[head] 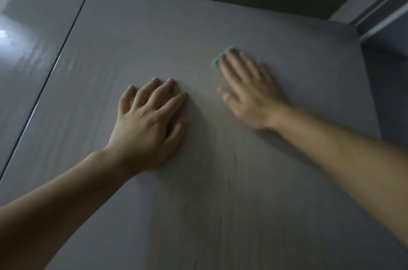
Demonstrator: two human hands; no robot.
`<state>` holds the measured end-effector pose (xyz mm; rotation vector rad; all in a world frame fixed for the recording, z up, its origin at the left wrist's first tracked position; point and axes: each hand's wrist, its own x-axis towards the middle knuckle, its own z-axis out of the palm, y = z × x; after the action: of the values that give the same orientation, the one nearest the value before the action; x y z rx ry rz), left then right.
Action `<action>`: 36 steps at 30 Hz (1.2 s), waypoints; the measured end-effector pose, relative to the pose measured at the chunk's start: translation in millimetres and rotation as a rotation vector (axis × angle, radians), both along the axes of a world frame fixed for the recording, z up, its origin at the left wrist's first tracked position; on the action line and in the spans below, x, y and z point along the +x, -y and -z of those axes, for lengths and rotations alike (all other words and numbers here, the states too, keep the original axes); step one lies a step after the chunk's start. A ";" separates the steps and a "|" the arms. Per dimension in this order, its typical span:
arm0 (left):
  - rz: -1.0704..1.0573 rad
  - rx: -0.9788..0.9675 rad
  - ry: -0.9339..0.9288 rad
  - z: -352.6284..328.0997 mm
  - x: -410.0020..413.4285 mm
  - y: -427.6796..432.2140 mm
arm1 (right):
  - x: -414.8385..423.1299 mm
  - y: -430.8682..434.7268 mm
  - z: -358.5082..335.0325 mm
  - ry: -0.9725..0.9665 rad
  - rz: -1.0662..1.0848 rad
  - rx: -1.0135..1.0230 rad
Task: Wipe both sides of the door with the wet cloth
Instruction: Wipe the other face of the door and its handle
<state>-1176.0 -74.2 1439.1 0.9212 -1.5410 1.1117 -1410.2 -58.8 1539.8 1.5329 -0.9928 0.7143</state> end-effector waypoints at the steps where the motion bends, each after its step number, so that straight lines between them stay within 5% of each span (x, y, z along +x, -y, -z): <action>1: 0.003 -0.003 0.007 0.1 1.4 0.4 | 5.0 1.0 24.8 -0.147 -0.032 0.011; 4: -0.010 0.011 0.040 1.1 8.1 1.8 | -8.3 4.6 28.3 -0.349 -0.009 -0.001; 9: 0.011 0.053 0.066 -2.2 18.8 1.7 | -8.0 -5.0 -59.7 0.261 0.033 0.023; 15: 0.093 0.020 -0.044 2.5 39.2 -3.0 | 18.1 4.5 32.8 -0.339 -0.020 0.044; 17: 0.044 0.030 -0.078 3.9 46.6 0.0 | 12.0 3.9 2.0 -0.249 0.016 0.004; 21: -0.020 0.030 -0.052 5.4 49.7 8.5 | 15.2 -2.9 -65.2 0.262 0.039 0.014; 28: -0.031 0.004 -0.024 4.0 60.6 9.8 | 52.9 6.8 18.5 -0.385 -0.005 0.039; 33: -0.034 0.028 0.006 3.6 68.9 10.8 | 56.1 -0.9 -54.6 0.100 0.055 0.023; 36: -0.020 0.034 0.007 3.7 67.4 10.2 | 76.2 4.2 -11.2 -0.113 0.018 0.005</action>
<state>-1108.6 -84.4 1435.4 0.9591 -1.5632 1.1070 -1333.9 -62.9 1551.0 1.5498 -0.9229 0.6063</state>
